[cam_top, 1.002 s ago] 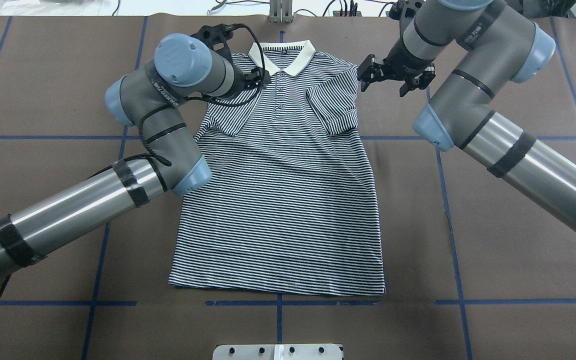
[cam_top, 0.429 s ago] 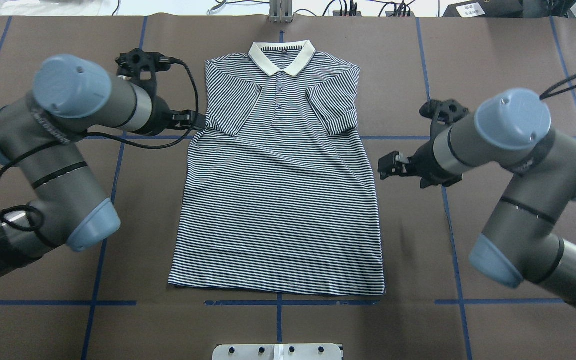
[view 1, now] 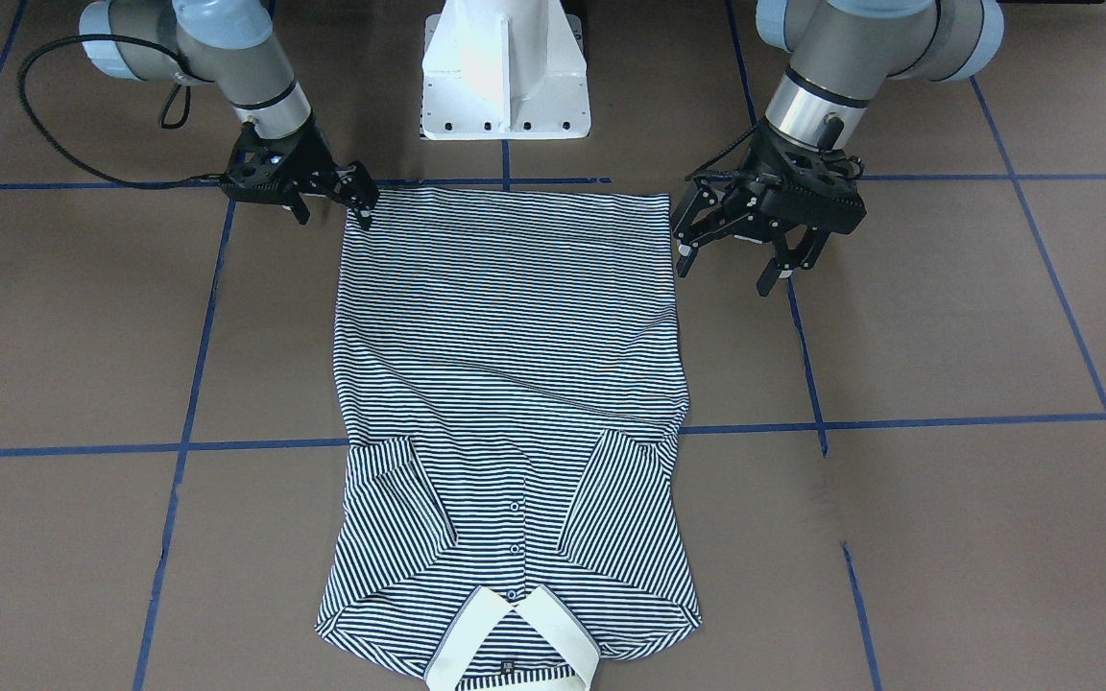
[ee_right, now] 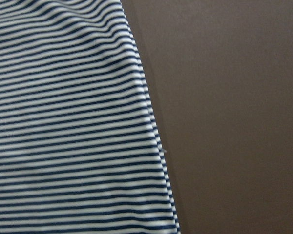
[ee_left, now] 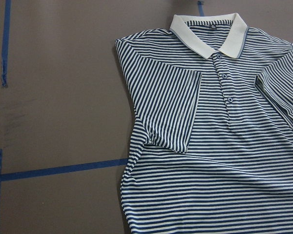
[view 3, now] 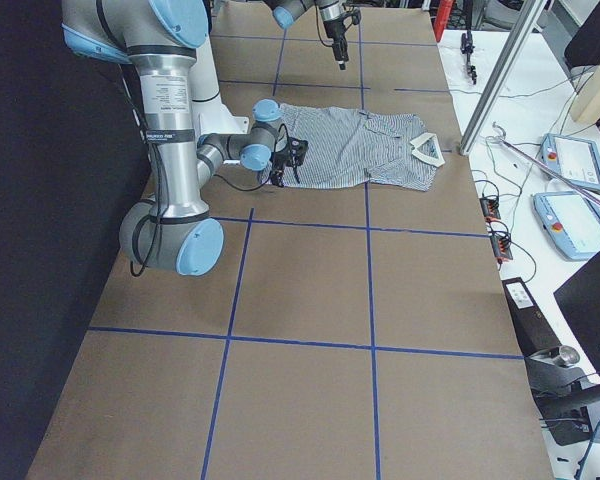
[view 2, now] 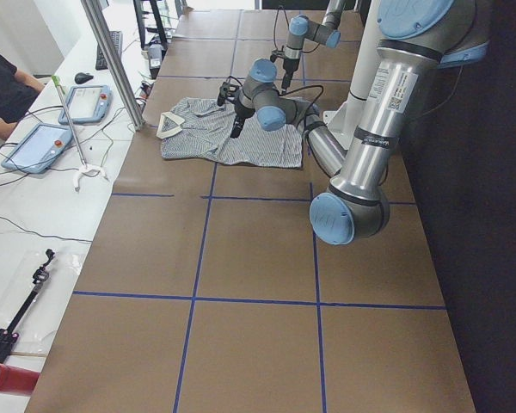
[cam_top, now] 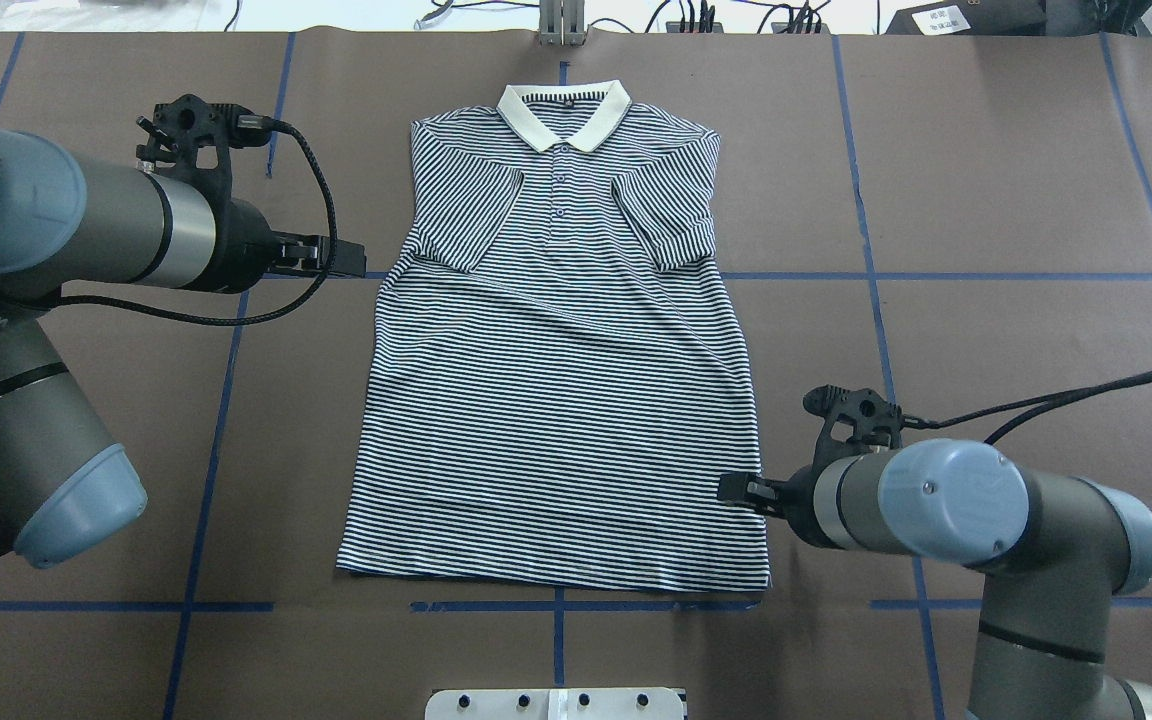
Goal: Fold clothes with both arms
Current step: 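Move both grippers to the shirt hem nearest the robot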
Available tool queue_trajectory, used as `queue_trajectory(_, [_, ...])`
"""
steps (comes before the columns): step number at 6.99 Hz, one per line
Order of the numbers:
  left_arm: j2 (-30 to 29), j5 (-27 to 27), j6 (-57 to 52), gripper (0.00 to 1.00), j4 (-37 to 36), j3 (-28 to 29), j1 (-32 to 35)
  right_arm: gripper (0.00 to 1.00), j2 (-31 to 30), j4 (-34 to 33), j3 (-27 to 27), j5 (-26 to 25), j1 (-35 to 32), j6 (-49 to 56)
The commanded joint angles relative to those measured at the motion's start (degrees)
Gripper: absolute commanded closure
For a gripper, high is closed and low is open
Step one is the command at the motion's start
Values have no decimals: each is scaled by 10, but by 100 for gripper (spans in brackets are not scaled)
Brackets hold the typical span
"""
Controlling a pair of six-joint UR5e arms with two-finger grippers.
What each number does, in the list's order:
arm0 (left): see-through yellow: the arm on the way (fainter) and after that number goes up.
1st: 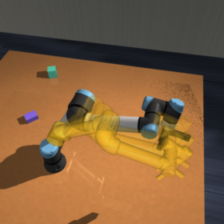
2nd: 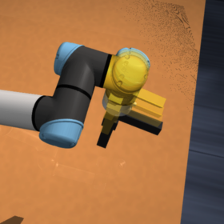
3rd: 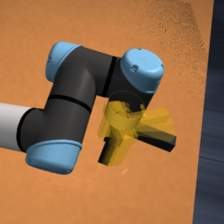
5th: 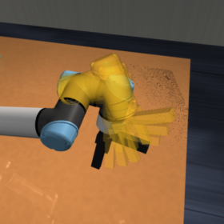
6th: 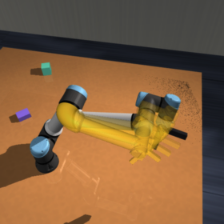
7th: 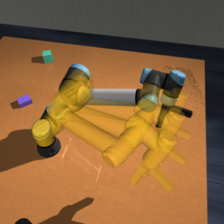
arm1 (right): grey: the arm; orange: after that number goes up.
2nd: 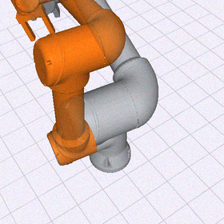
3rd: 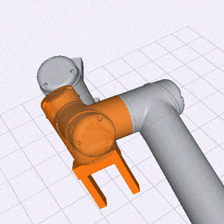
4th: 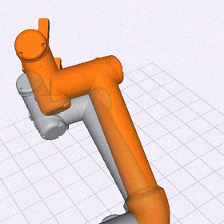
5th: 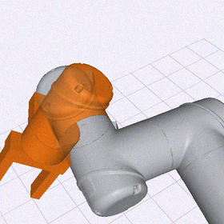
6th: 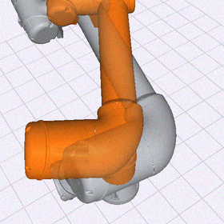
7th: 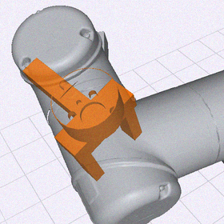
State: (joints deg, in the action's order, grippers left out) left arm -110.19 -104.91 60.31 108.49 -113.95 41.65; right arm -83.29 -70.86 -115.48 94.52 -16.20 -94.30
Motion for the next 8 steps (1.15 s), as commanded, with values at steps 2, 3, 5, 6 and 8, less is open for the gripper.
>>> queue_trajectory(2, [-4,1,6,0,0,-5,-2,1,-7,-7,2,-26,49,-18])
queue_trajectory(3, [-4,1,7,0,0,-5,-3,3,-9,-7,2,-25,50,-18])
queue_trajectory(5, [-4,1,7,0,0,-3,-3,20,-4,-7,7,-21,53,-18])
queue_trajectory(6, [-3,1,6,0,1,-2,-3,26,-3,-8,9,-20,54,-18])
queue_trajectory(8, [-3,1,6,0,1,0,-3,73,-2,-8,10,-19,55,-16])
